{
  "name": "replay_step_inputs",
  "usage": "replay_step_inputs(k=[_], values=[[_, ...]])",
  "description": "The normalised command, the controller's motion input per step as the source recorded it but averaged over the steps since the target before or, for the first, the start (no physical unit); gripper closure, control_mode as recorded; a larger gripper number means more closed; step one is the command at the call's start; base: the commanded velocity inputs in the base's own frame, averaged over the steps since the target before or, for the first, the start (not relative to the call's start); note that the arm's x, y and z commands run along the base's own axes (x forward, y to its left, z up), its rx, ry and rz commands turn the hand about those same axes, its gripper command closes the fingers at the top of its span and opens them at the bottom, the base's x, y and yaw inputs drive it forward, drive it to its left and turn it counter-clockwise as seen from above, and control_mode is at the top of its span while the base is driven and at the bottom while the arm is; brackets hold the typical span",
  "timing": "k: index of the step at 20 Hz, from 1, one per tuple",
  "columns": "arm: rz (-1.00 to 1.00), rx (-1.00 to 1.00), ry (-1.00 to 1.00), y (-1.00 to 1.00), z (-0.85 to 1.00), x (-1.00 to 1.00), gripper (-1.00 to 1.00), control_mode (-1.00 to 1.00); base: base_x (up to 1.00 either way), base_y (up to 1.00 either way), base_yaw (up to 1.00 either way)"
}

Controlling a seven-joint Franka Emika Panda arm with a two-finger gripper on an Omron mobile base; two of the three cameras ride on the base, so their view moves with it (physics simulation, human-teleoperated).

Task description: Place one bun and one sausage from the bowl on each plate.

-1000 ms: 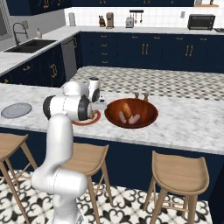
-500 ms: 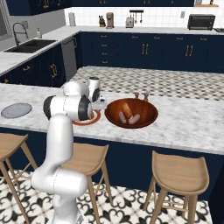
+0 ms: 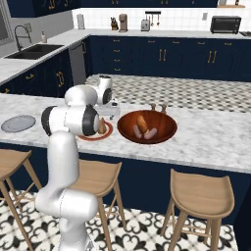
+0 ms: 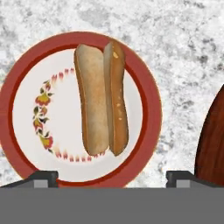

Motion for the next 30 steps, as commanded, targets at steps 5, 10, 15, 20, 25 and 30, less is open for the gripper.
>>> replay_step_inputs(k=[5,10,15,20,25,30], values=[[-0.3,0.03,0.0,-0.99,0.0,-0.15,-1.0,-1.0,0.0,0.0,0.0],[-0.33,0.05,0.0,-1.0,0.0,0.09,-1.0,-1.0,0.0,0.0,0.0],[-0.25,0.0,0.01,-1.0,0.0,0.08,-1.0,-1.0,0.0,0.0,0.0],[-0.12,0.0,0.09,-0.92,-0.05,-0.02,-1.0,-1.0,0.0,0.0,0.0],[0.0,0.0,0.06,-0.37,-0.1,0.0,-1.0,-1.0,0.0,0.0,0.0],[0.0,0.0,0.02,-0.13,-0.25,0.0,-1.0,-1.0,0.0,0.0,0.0]])
